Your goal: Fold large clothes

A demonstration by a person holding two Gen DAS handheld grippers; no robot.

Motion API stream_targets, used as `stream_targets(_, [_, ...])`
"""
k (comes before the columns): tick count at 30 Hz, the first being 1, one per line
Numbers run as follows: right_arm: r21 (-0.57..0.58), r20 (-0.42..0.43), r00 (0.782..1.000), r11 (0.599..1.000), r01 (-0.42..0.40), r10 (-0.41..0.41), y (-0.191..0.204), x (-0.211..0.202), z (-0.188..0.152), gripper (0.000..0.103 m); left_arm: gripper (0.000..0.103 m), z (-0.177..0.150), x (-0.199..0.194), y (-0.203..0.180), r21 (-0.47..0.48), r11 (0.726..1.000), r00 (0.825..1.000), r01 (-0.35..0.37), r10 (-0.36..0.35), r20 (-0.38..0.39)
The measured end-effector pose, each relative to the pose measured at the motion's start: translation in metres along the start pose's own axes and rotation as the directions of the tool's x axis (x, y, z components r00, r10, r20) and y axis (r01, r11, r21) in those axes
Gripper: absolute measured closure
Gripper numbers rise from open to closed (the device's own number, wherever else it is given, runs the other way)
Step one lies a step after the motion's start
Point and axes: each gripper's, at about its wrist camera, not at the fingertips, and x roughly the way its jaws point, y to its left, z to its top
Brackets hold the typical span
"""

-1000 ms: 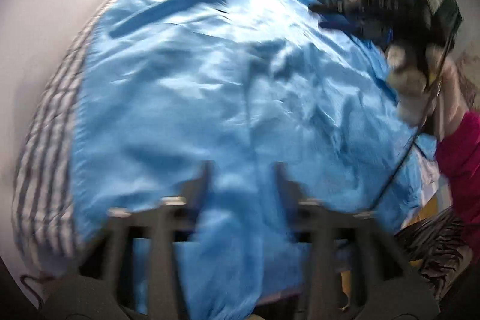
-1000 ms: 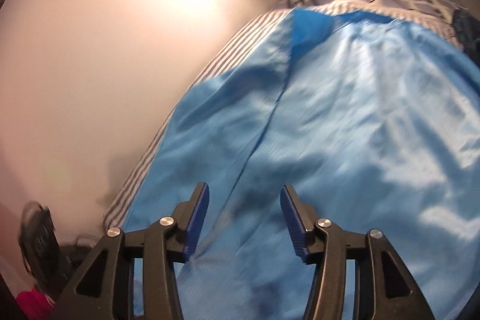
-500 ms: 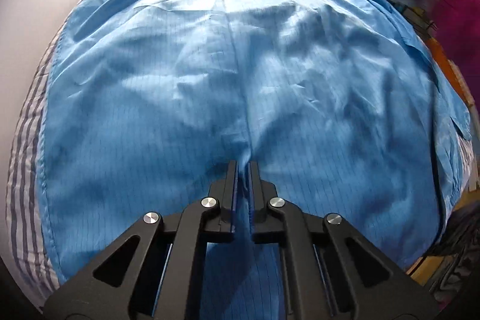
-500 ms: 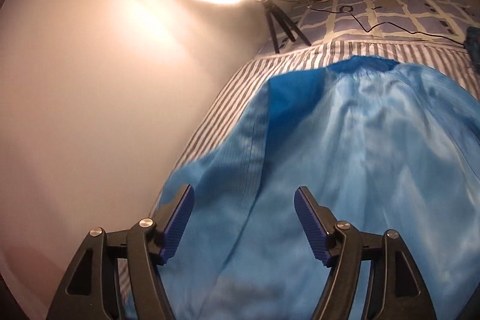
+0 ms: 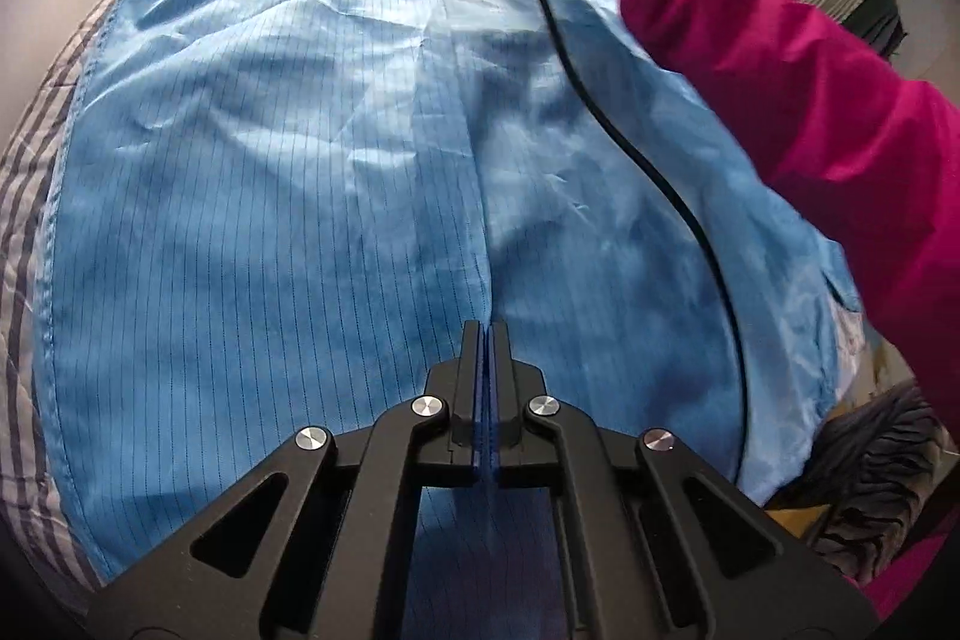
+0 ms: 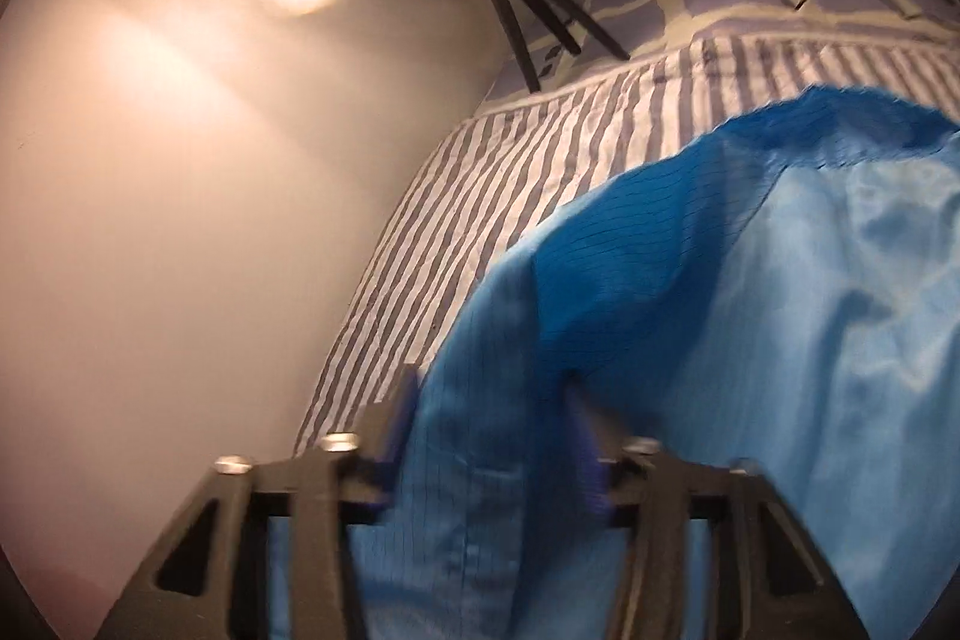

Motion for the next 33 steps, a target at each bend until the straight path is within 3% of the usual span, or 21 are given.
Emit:
stream_targets(2, [0.012, -0.007, 1.0, 1.0, -0.013, 0.013, 0.0, 0.001, -0.001, 0.099, 0.103, -0.002, -0.005, -0.002, 0.012, 1.0, 1.0, 0.021, -0.021, 0.003])
stream_targets(5, [-0.06, -0.01, 0.999, 0.998, 0.036, -0.036, 0.002, -0.015, -0.005, 0.1, 0.103, -0.008, -0.01, -0.005, 0.025, 0.999, 0.999, 0.048, -0.048, -0.001])
stream_targets(7, [-0.032, -0.018, 0.998, 0.998, 0.062, -0.062, -0.013, -0.026, -0.008, 0.099, 0.103, -0.011, -0.008, -0.006, 0.034, 0.999, 0.999, 0.037, -0.037, -0.016])
stream_targets(8, [-0.023, -0.042, 0.989, 0.99, 0.138, -0.139, -0.022, -0.027, -0.01, 0.094, 0.103, -0.012, -0.007, -0.006, 0.039, 0.999, 0.999, 0.029, -0.028, -0.021])
stream_targets(10, [-0.049, -0.088, 0.939, 0.943, 0.33, -0.333, -0.034, -0.024, -0.014, 0.087, 0.103, -0.014, -0.007, -0.011, 0.054, 0.998, 1.0, 0.016, -0.014, -0.027])
stream_targets(12, [-0.083, -0.064, 0.91, 0.911, 0.405, -0.41, -0.033, -0.032, -0.017, 0.077, 0.103, -0.013, -0.006, -0.01, 0.059, 0.998, 1.0, 0.013, -0.012, -0.024])
stream_targets(14, [-0.1, 0.003, 0.922, 0.918, 0.385, -0.386, -0.022, -0.048, -0.02, 0.076, 0.103, -0.012, -0.006, -0.011, 0.066, 0.998, 1.0, 0.006, -0.005, -0.017])
stream_targets(17, [-0.119, 0.03, 0.967, 0.96, 0.255, -0.253, -0.005, -0.056, -0.026, 0.075, 0.103, -0.012, -0.01, -0.004, 0.05, 0.998, 0.999, 0.041, -0.04, -0.021])
stream_targets(22, [-0.284, -0.012, 0.979, 0.939, 0.192, -0.204, 0.031, -0.03, -0.042, 0.075, 0.103, -0.014, -0.013, 0.011, 0.028, 0.996, 0.996, 0.083, -0.082, -0.032])
stream_targets(28, [-0.269, -0.06, 0.937, 0.91, 0.316, -0.343, 0.012, 0.021, -0.04, 0.077, 0.103, -0.015, -0.015, 0.006, 0.054, 0.991, 0.992, 0.125, -0.123, -0.038])
stream_targets(33, [-0.201, -0.049, 0.942, 0.927, 0.315, -0.331, 0.006, 0.006, -0.041, 0.075, 0.103, -0.019, -0.014, 0.007, 0.045, 0.997, 0.997, 0.063, -0.061, -0.046])
